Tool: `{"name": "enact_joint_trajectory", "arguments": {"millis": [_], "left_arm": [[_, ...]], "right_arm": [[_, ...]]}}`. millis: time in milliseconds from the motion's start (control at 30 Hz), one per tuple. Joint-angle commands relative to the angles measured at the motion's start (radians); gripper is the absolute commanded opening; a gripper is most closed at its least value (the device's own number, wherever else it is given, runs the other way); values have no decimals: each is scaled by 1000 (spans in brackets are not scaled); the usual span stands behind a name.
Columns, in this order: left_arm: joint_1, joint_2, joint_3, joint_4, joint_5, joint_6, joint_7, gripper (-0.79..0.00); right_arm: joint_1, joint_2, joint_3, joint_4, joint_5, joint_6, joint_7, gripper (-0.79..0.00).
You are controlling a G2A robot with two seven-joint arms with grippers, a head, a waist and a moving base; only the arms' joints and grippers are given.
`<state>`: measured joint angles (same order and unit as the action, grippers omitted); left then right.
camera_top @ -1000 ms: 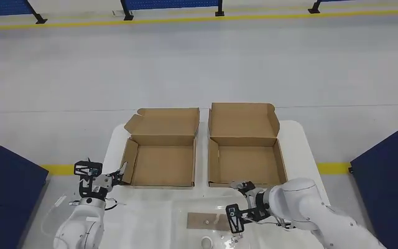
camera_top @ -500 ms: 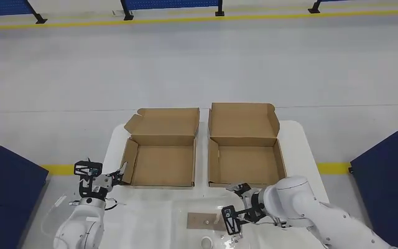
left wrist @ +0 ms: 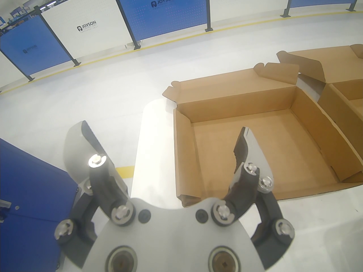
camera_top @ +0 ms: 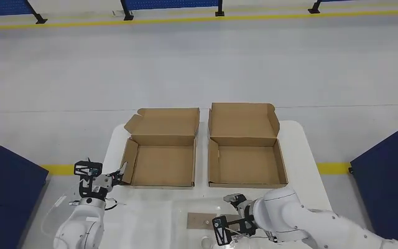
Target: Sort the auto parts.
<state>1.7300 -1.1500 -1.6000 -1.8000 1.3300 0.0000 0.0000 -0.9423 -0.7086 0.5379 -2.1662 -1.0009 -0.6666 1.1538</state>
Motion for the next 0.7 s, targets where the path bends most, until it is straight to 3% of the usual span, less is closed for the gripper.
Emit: {"name": "enact_joint_trajectory", "arguments": {"millis": [0,267,667], "left_arm": [[0,0,0,0,0,0,0,0],[0,0,0,0,0,0,0,0],[0,0,0,0,0,0,0,0]], "right_arm": [[54,4,-47,-1,57,43,43,0],[262,-6,-235,18,259,180,180,0],[264,-8,-243,21,258,184,169,0]]}}
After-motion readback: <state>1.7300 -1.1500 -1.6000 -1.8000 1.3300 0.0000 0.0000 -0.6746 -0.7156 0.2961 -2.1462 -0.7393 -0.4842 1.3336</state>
